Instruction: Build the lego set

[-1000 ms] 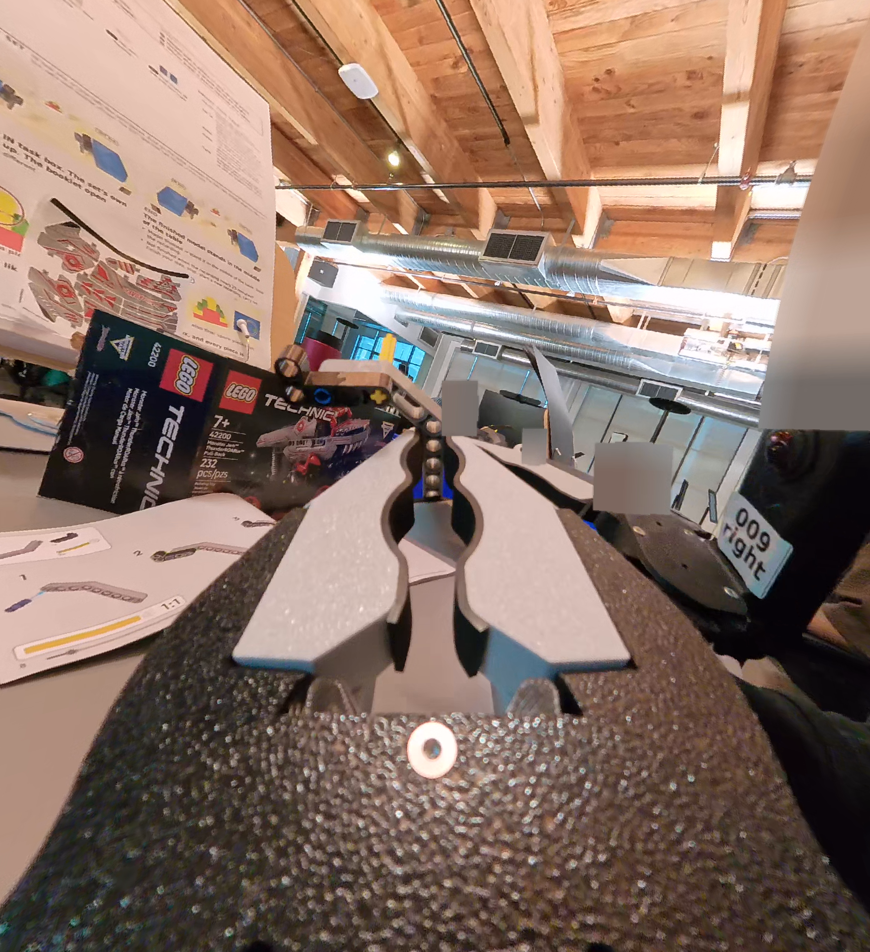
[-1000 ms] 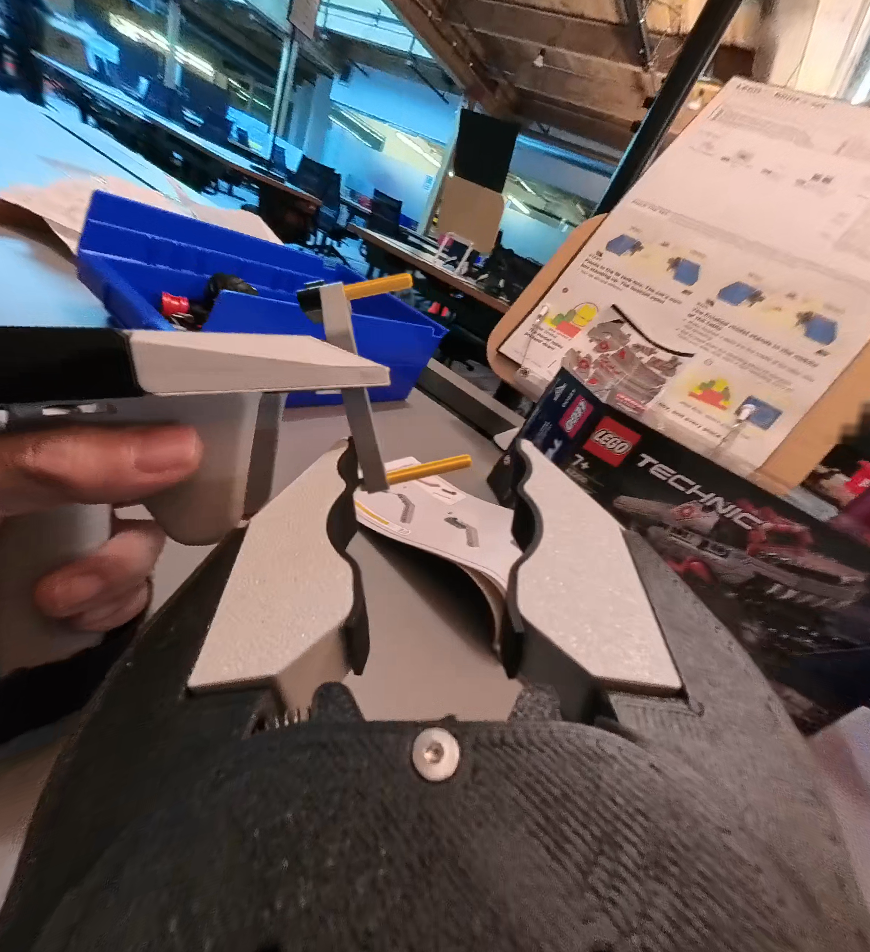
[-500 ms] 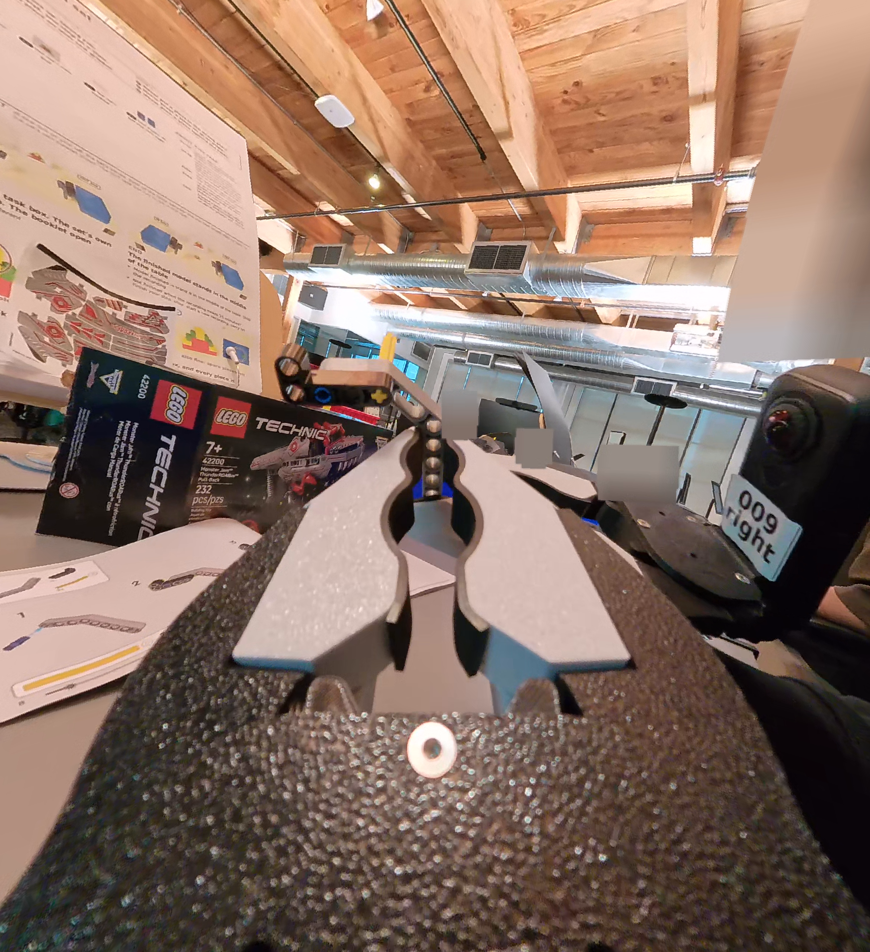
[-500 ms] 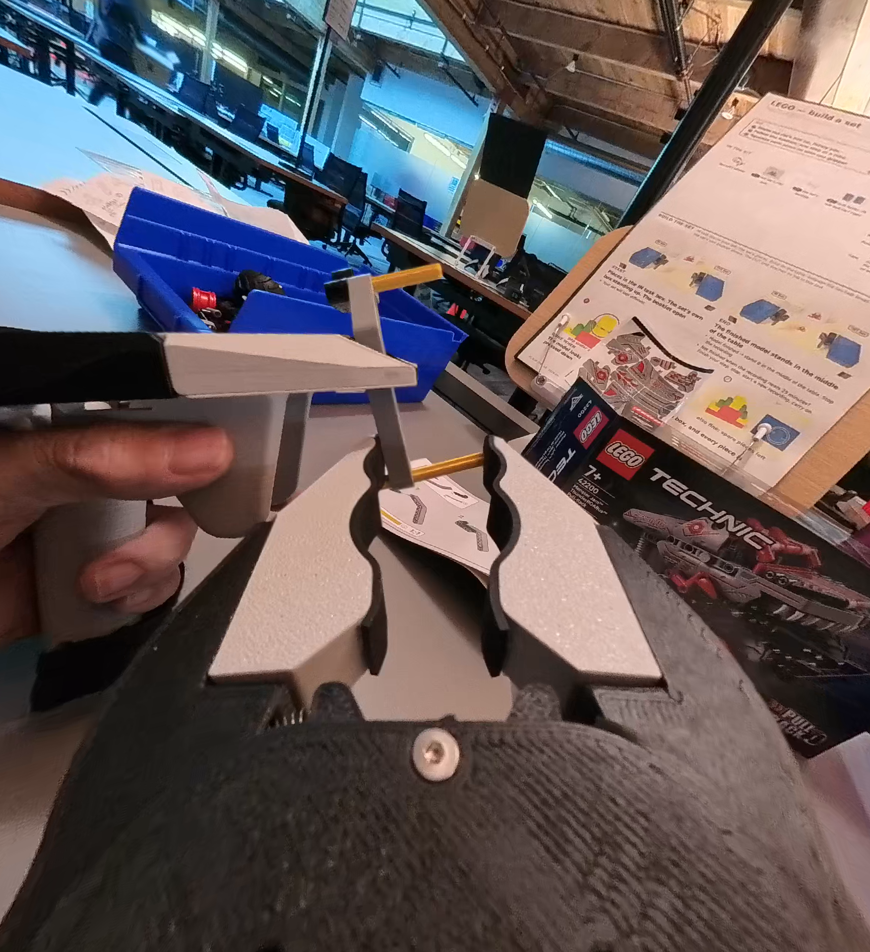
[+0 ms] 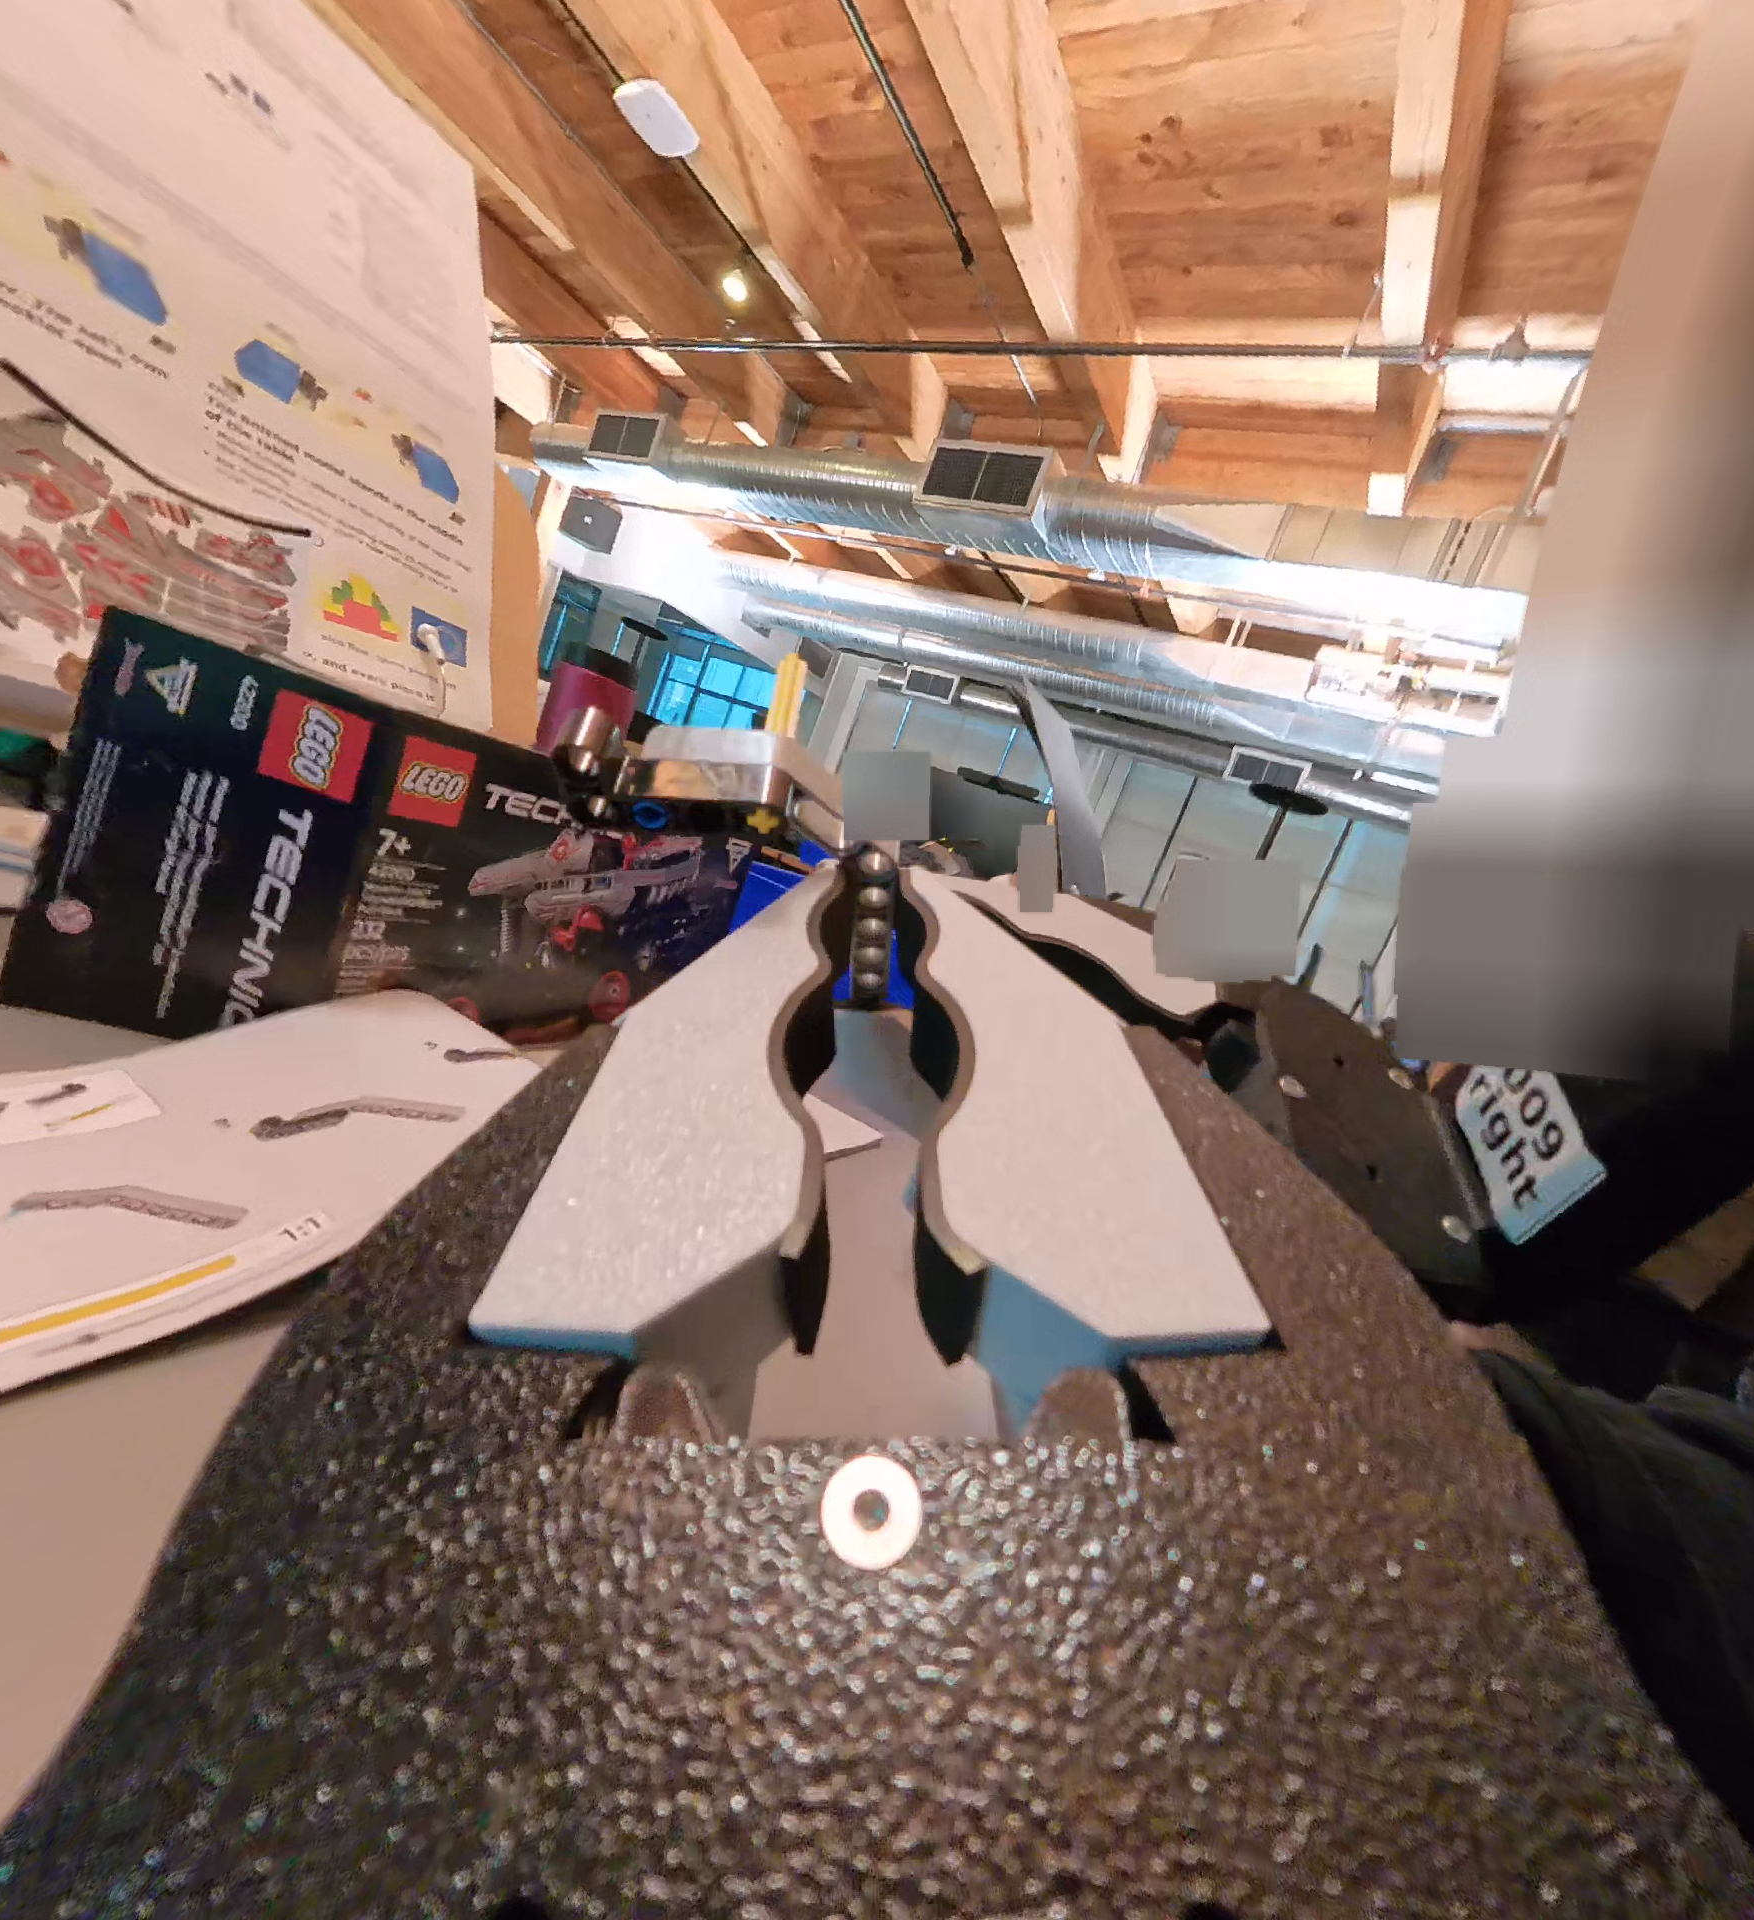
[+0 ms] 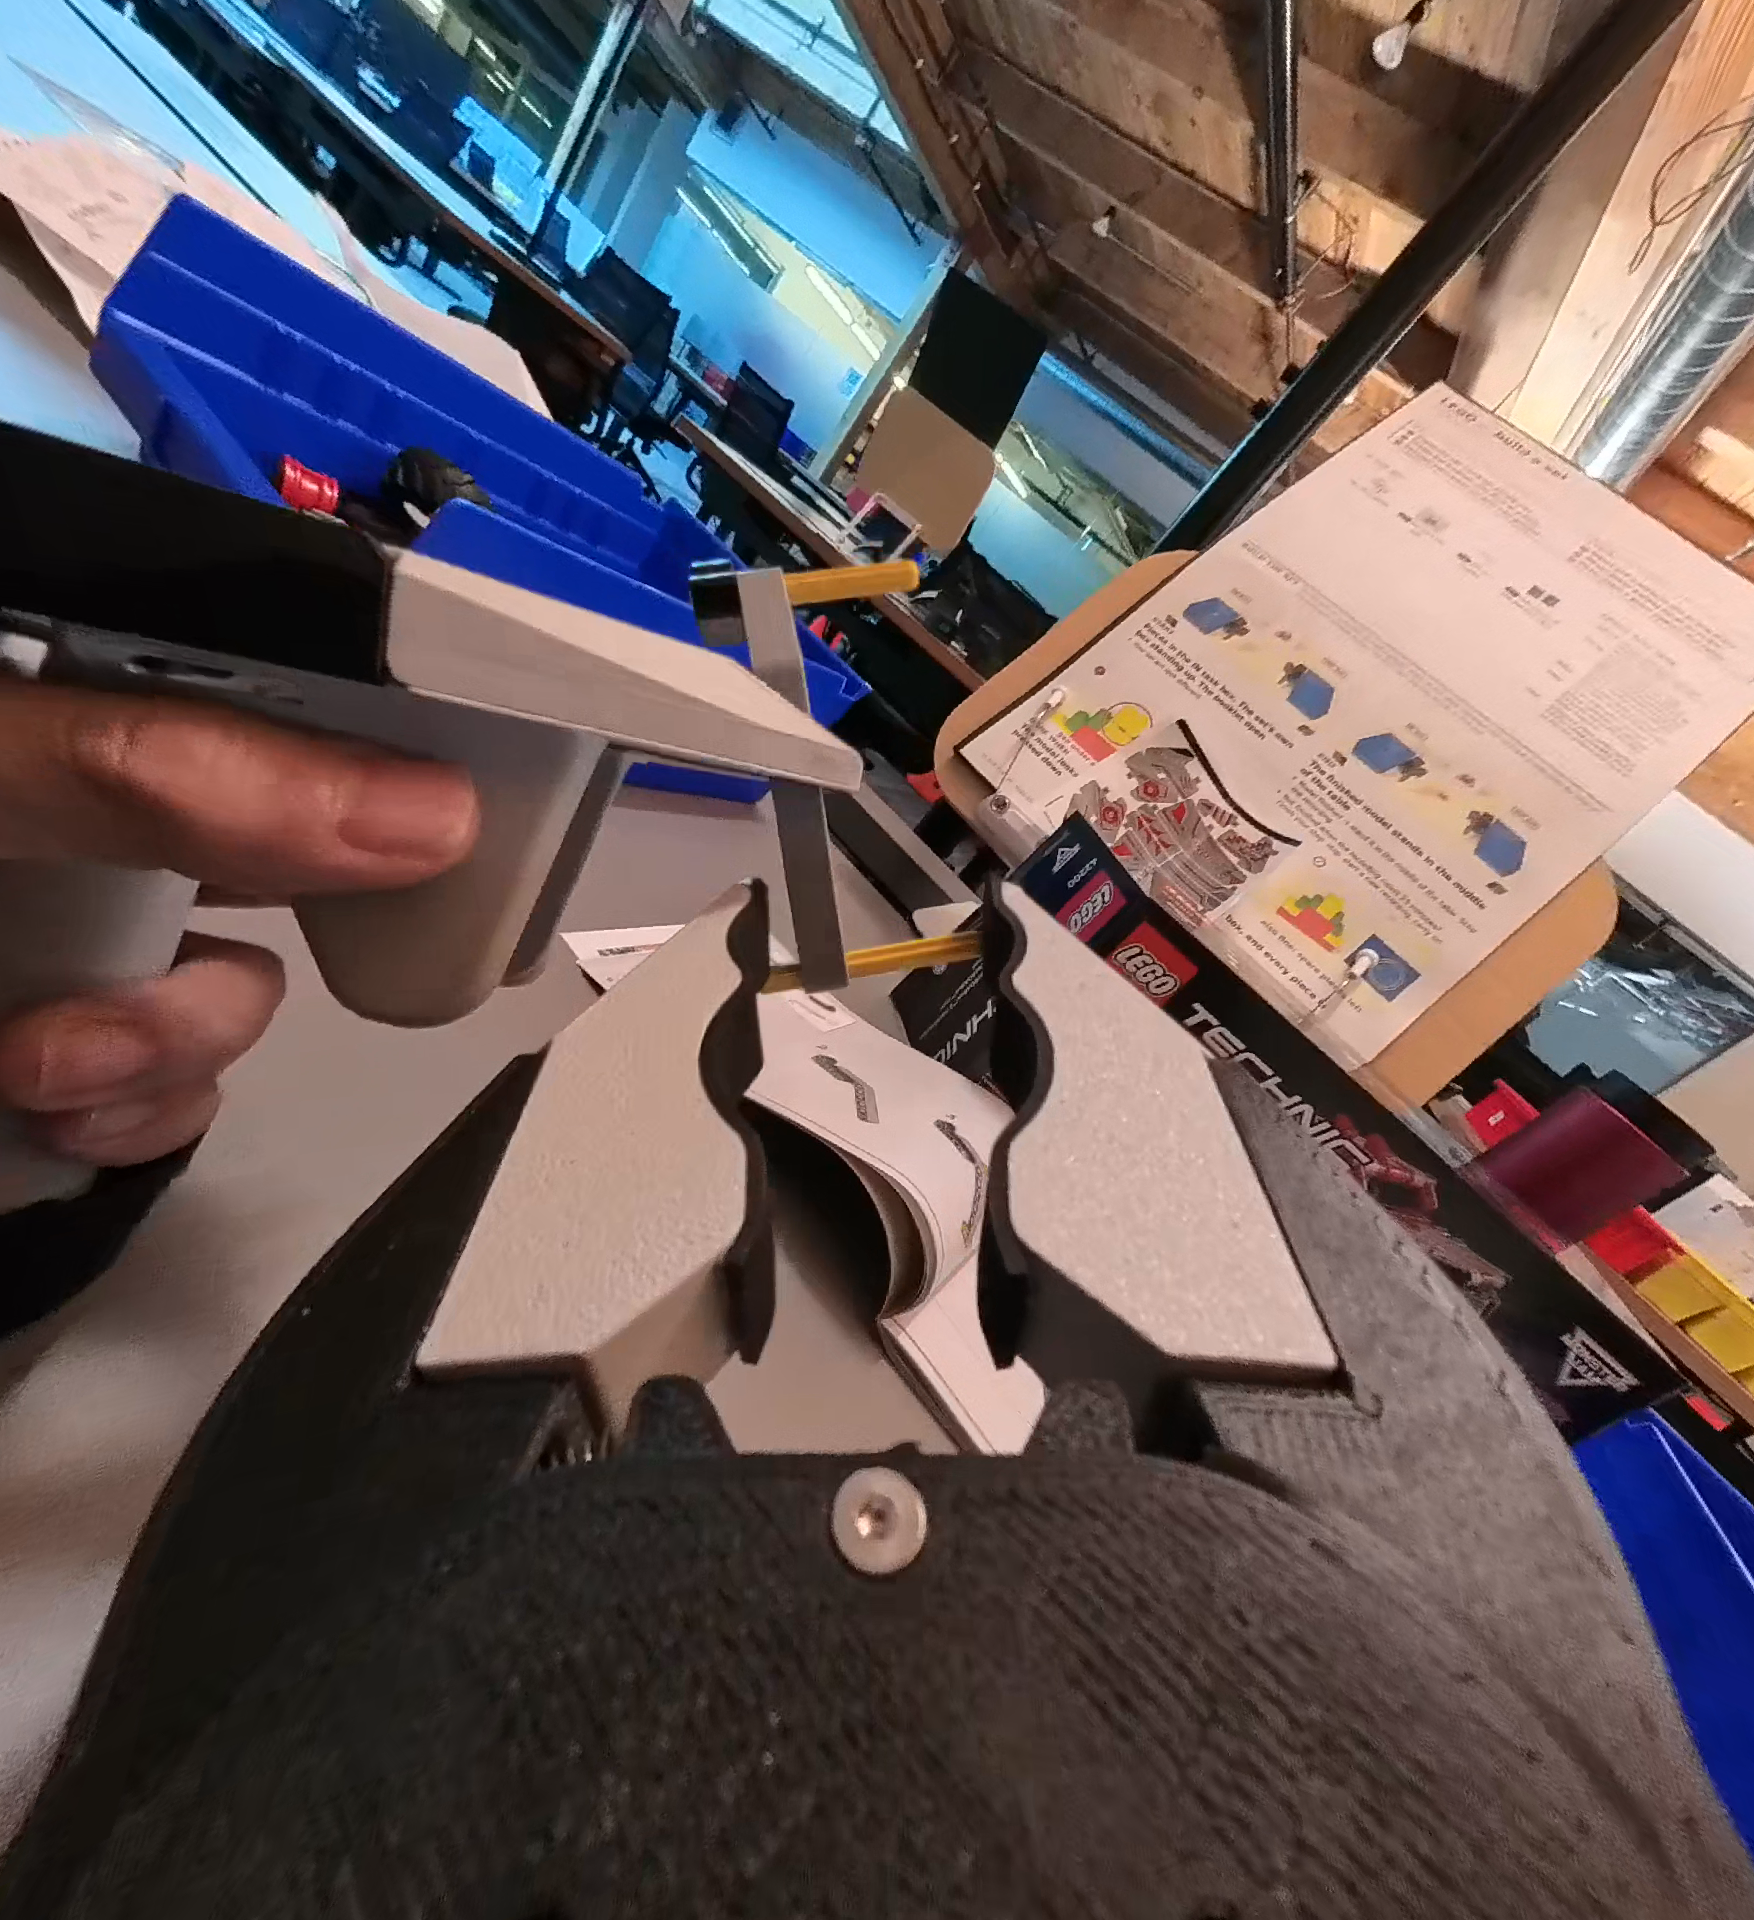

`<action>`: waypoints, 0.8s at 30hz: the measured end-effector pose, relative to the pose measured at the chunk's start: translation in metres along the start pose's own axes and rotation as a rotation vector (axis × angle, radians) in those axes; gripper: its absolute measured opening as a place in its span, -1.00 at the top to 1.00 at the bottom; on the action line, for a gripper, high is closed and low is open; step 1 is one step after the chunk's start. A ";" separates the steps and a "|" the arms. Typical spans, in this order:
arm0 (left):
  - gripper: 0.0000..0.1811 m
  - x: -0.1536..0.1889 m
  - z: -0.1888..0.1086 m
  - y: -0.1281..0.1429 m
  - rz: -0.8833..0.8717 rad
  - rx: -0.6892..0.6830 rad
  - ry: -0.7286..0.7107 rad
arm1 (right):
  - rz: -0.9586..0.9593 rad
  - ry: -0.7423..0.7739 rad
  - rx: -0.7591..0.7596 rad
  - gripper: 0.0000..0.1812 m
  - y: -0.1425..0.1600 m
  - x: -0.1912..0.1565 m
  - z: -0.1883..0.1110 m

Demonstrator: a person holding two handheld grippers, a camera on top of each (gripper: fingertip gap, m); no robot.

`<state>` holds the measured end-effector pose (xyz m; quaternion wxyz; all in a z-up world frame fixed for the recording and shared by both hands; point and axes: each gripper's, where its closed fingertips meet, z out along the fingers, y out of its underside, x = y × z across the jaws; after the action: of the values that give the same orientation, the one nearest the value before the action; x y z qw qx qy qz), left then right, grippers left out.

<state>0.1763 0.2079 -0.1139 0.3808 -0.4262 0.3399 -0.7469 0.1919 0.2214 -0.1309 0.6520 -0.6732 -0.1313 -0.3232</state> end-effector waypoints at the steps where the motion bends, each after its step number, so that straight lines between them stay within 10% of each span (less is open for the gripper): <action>1: 0.95 -0.001 0.000 0.000 -0.045 0.007 0.002 | 0.001 0.000 0.004 0.57 -0.001 0.000 0.000; 24: 0.95 -0.011 -0.001 0.008 -0.084 -0.024 -0.032 | 0.084 -0.044 -0.048 0.62 0.013 -0.004 0.005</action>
<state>0.1818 0.2133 -0.1252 0.3493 -0.4567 0.3245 -0.7510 0.1973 0.2255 -0.1433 0.6455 -0.7006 -0.1094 -0.2837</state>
